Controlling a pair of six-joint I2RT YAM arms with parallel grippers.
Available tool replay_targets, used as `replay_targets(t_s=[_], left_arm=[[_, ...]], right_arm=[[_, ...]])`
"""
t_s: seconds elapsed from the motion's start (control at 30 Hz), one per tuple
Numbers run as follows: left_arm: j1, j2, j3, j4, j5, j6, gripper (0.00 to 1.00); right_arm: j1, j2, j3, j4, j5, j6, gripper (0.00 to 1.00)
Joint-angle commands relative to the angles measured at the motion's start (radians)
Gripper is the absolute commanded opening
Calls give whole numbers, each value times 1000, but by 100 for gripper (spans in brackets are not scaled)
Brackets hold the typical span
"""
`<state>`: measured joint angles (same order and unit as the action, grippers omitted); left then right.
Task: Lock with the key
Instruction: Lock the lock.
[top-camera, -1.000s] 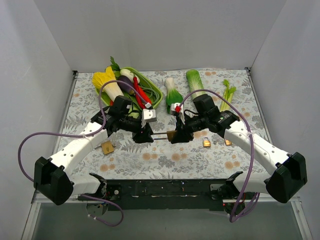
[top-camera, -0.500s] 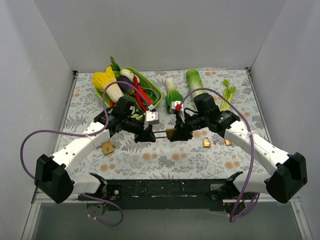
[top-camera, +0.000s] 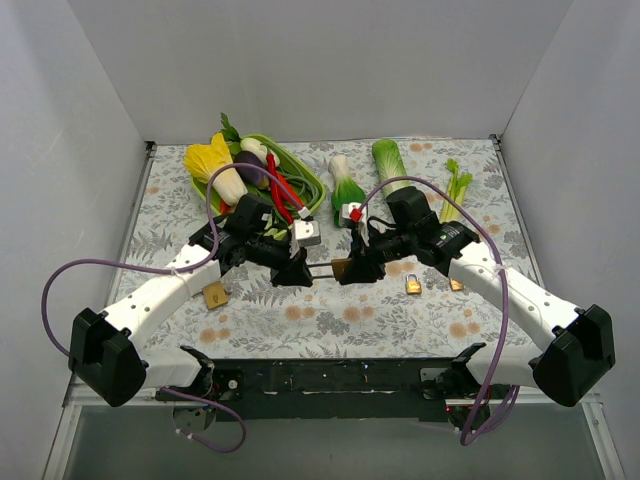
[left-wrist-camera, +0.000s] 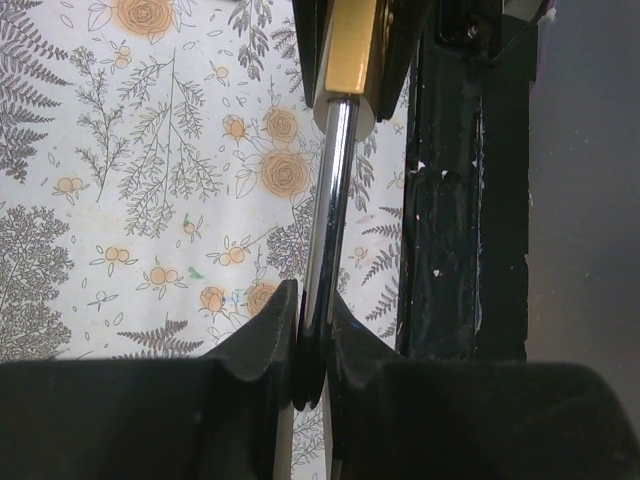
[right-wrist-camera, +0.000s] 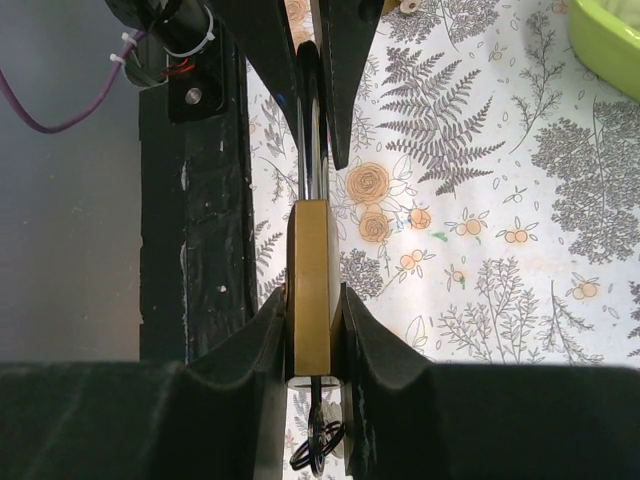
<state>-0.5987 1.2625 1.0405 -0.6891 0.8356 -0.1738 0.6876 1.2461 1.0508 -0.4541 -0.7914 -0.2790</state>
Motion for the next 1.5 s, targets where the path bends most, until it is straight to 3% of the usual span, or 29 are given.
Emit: replay_targets(t_s=[0.0, 0.3, 0.5, 0.63, 0.97, 1.23, 1.47], left_arm=[[-58, -23, 41, 246, 10, -122, 0], [-107, -17, 35, 384, 23, -199, 0], [-130, -5, 52, 415, 121, -248, 0], [-138, -3, 56, 416, 115, -248, 0], [-131, -60, 10, 131, -45, 37, 0], [-125, -81, -13, 103, -104, 53, 0], [-125, -28, 58, 108, 2, -12, 0]], right_arm=[[67, 3, 18, 175, -103, 81, 1], [98, 16, -52, 314, -131, 199, 1], [107, 10, -66, 345, -69, 143, 1], [105, 7, -58, 322, -58, 89, 1], [20, -60, -29, 109, -115, 43, 1], [-13, -89, -38, 46, -140, 35, 1], [-11, -71, -38, 129, -92, 43, 1]])
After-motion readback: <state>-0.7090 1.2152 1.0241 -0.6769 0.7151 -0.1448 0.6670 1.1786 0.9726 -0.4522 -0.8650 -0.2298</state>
